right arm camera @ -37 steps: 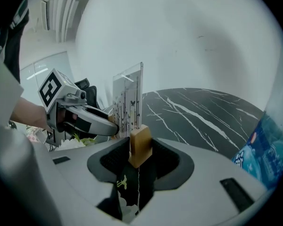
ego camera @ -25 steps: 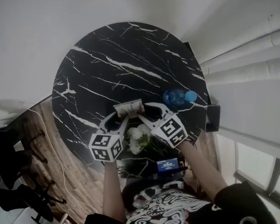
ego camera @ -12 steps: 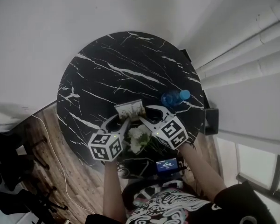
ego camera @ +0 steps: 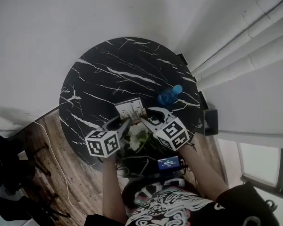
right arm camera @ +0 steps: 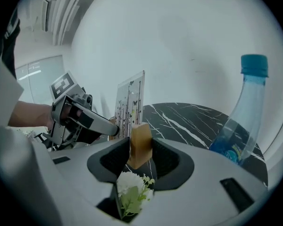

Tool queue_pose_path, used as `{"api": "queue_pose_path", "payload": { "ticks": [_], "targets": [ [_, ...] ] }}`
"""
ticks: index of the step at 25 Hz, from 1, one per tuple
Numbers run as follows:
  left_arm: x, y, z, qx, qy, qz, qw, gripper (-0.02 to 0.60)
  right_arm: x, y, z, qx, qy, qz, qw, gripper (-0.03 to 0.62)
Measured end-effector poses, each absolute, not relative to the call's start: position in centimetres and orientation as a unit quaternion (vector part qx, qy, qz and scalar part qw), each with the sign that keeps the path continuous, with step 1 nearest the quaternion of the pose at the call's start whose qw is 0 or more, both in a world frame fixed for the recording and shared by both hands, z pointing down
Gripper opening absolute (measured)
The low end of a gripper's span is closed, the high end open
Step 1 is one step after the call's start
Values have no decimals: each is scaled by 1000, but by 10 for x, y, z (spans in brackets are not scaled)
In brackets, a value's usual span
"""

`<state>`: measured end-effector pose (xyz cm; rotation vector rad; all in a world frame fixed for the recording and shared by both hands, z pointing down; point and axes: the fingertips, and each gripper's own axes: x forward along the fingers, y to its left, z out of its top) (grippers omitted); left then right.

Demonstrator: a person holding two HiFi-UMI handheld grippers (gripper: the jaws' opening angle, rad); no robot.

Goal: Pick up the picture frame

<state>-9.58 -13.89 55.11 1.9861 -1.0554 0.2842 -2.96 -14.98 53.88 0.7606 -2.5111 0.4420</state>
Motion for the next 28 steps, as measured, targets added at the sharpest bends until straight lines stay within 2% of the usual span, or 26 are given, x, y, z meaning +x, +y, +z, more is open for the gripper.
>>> {"api": "queue_pose_path", "payload": {
  "ticks": [15,28],
  "targets": [
    [-88,-99,527,787,-386,81,475,172,-18,-104,512,306,-909,178,222,150],
    [-79,-77,506,796,-379,83,464,171,-8,-79,491,330,-904,170,213,144]
  ]
}}
